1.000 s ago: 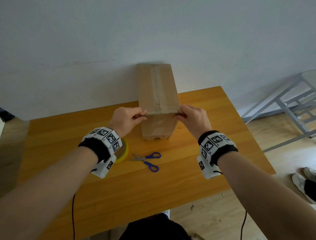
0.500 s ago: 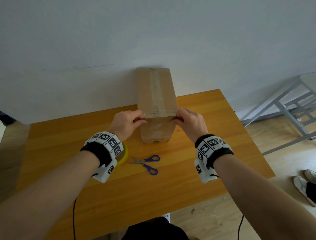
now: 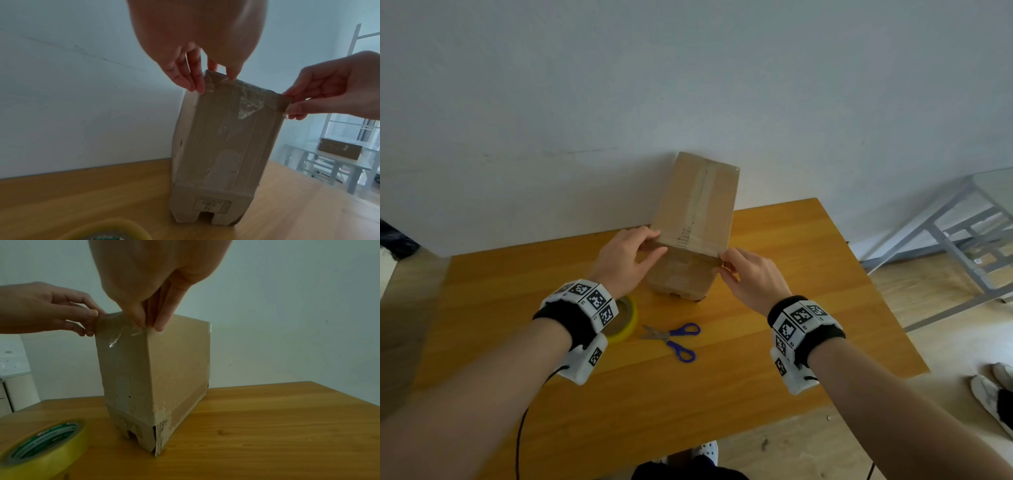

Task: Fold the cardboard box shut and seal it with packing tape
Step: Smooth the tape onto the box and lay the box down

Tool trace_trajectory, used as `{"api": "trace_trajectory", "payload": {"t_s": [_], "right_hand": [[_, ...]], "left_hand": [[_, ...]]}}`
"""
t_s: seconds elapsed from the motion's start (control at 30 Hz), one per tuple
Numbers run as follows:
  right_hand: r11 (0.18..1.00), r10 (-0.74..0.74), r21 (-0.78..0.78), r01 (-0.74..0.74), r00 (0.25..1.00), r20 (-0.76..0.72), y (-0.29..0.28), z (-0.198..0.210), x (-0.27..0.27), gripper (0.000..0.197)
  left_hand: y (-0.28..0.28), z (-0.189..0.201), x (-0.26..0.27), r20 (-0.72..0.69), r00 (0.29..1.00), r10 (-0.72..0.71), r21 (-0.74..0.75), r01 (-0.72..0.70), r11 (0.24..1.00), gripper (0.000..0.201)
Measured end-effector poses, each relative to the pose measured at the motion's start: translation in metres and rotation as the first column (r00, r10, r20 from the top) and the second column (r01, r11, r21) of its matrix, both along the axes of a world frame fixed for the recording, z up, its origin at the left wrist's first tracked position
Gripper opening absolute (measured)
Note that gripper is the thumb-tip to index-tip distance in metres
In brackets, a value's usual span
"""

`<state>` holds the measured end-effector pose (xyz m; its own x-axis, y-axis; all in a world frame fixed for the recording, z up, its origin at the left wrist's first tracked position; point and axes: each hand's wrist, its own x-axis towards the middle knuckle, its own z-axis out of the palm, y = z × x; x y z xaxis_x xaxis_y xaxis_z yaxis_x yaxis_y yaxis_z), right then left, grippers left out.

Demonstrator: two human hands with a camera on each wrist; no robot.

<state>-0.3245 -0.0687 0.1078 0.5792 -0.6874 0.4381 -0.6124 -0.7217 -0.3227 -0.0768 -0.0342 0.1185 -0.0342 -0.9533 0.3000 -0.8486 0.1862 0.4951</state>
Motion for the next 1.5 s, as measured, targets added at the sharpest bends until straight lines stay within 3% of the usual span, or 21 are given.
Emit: {"api": "trace_trajectory", "payload": {"t_s": [0.2, 0.37, 0.67, 0.8, 1.17, 1.33, 1.43, 1.5], "right_hand": [[0.998, -0.067, -0.015, 0.067, 0.997, 0.026, -0.001, -0.003, 0.004, 0.011], [0.998, -0.066, -0.014, 0.067, 0.996, 0.067, 0.004, -0.006, 0.008, 0.026], [0.996, -0.021, -0.088, 0.031, 0.994, 0.108, 0.016, 0.002, 0.018, 0.024], [0.998, -0.033, -0.043, 0.04, 0.986, 0.165, 0.016, 0.009, 0.033, 0.022], [0.99, 0.029, 0.13, -0.046, 0.991, 0.131, 0.018, 0.013, 0.04, 0.038], [0.999, 0.041, 0.007, -0.042, 0.998, 0.052, 0.012, 0.018, 0.028, 0.03], [0.996, -0.088, -0.031, 0.09, 0.995, 0.047, -0.005, 0.026, 0.013, 0.024], [0.962, -0.269, 0.074, 0.264, 0.96, 0.078, -0.024, 0.029, 0.0, 0.018]], "left_hand": [[0.007, -0.003, -0.013, -0.149, 0.976, 0.156, 0.092, -0.143, 0.985, 0.045], [0.011, 0.003, -0.023, -0.23, 0.938, 0.26, 0.166, -0.226, 0.96, 0.056], [0.013, 0.016, -0.036, -0.25, 0.952, 0.179, 0.324, -0.092, 0.942, 0.111], [0.007, 0.005, -0.041, -0.301, 0.926, 0.228, 0.428, -0.082, 0.9, 0.125], [-0.001, -0.007, -0.04, -0.286, 0.908, 0.306, 0.404, -0.175, 0.898, 0.114], [-0.004, -0.005, -0.038, -0.25, 0.92, 0.303, 0.358, -0.203, 0.911, 0.111], [-0.007, -0.001, -0.034, -0.271, 0.924, 0.269, 0.369, -0.158, 0.916, 0.117], [-0.009, 0.004, -0.027, -0.292, 0.928, 0.23, 0.38, -0.108, 0.919, 0.123]]}}
